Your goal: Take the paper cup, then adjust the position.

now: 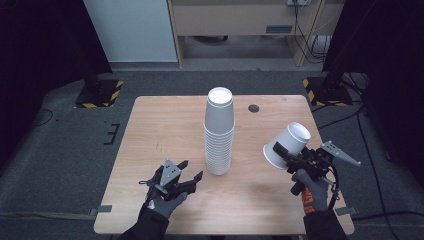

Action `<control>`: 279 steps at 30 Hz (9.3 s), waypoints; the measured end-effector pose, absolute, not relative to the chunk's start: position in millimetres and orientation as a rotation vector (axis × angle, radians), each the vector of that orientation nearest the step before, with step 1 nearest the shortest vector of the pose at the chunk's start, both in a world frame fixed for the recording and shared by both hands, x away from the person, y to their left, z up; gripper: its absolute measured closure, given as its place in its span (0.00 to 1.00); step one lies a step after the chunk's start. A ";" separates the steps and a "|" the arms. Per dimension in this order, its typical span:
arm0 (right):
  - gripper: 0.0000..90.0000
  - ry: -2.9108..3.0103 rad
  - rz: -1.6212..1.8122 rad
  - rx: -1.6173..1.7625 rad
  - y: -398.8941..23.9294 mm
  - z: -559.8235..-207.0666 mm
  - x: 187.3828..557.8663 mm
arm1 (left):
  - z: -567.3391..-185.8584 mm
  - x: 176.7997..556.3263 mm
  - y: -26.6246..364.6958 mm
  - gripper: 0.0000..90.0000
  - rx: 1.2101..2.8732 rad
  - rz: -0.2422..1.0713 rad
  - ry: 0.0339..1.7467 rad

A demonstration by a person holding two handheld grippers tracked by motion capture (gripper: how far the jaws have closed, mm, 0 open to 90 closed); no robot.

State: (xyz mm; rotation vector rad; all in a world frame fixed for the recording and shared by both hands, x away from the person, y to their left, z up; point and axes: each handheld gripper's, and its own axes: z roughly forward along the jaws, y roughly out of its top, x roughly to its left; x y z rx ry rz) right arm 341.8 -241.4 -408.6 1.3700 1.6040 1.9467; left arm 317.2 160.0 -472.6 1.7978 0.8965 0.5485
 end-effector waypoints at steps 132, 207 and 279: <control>0.16 1.565 2.154 1.610 -232.4 -444.3 338.2 | -462.2 360.6 -25.0 0.79 1.658 0.505 0.587; 0.07 1.537 1.948 1.530 -248.6 -452.8 353.4 | -455.8 342.6 4.4 0.94 1.797 0.454 0.510; 0.12 1.771 1.339 1.370 -273.1 -471.3 358.9 | -455.6 311.2 127.1 0.95 1.963 0.270 0.586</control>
